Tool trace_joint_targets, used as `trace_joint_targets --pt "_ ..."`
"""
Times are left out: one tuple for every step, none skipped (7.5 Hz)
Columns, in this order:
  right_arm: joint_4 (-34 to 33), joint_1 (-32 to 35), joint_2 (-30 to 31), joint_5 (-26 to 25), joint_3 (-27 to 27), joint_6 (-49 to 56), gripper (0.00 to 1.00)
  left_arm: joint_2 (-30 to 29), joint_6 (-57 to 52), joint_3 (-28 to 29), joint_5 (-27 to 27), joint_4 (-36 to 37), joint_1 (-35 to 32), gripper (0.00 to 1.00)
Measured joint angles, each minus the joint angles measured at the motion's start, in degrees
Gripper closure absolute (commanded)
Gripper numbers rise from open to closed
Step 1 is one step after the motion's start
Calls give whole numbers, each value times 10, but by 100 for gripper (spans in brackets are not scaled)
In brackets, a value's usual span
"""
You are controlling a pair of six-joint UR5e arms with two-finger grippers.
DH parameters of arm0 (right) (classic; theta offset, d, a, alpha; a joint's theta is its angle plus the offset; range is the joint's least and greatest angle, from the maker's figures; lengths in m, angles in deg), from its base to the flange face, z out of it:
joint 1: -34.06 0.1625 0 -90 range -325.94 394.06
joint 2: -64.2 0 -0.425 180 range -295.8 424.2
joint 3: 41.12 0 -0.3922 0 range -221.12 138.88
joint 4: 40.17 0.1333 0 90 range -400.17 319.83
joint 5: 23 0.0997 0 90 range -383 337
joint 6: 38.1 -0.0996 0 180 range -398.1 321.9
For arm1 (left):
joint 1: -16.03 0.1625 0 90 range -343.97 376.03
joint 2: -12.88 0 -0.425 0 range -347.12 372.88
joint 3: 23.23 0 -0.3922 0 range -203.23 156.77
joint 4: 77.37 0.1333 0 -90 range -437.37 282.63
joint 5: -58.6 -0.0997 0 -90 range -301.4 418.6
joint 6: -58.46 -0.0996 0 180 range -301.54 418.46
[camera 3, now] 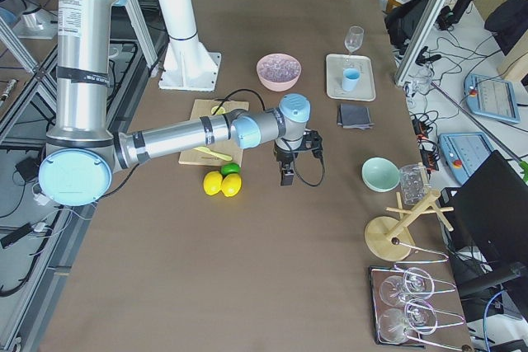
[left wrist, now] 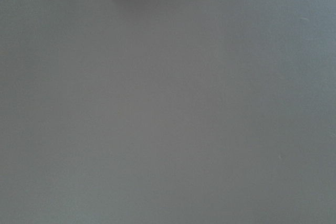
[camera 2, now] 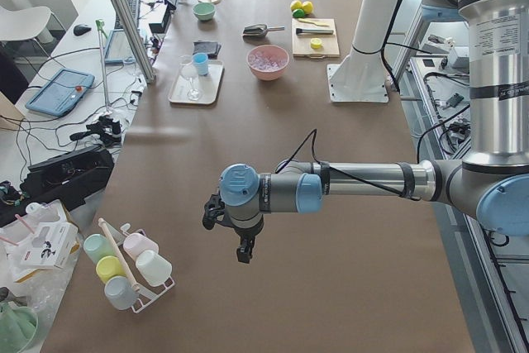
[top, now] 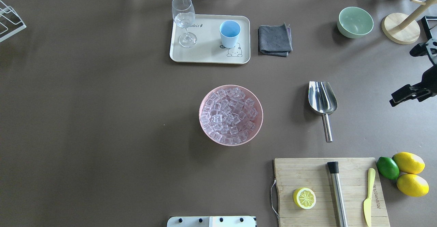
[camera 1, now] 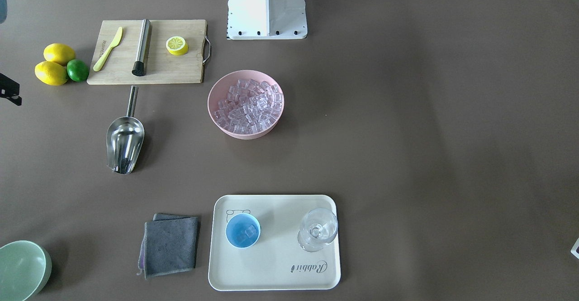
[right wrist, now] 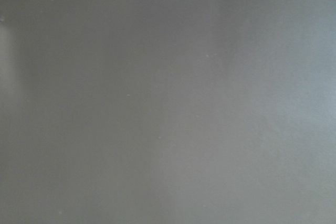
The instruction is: Put ice in cup with scoop
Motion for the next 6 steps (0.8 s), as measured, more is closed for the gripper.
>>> trace_joint_targets --pt "-12 38 11 -14 -11 54 1 0 0 0 0 0 0 1" --pt "-17 78 20 -24 -29 105 1 0 0 0 0 0 0 1" --pt "-19 114 28 -25 -45 143 1 0 0 0 0 0 0 1" --pt "-20 143 38 -24 -55 162 0 0 0 0 0 0 0 1" --pt "-20 165 49 -24 -60 170 0 0 0 0 0 0 0 1" --pt "-20 181 59 -24 -62 173 0 0 0 0 0 0 0 1"
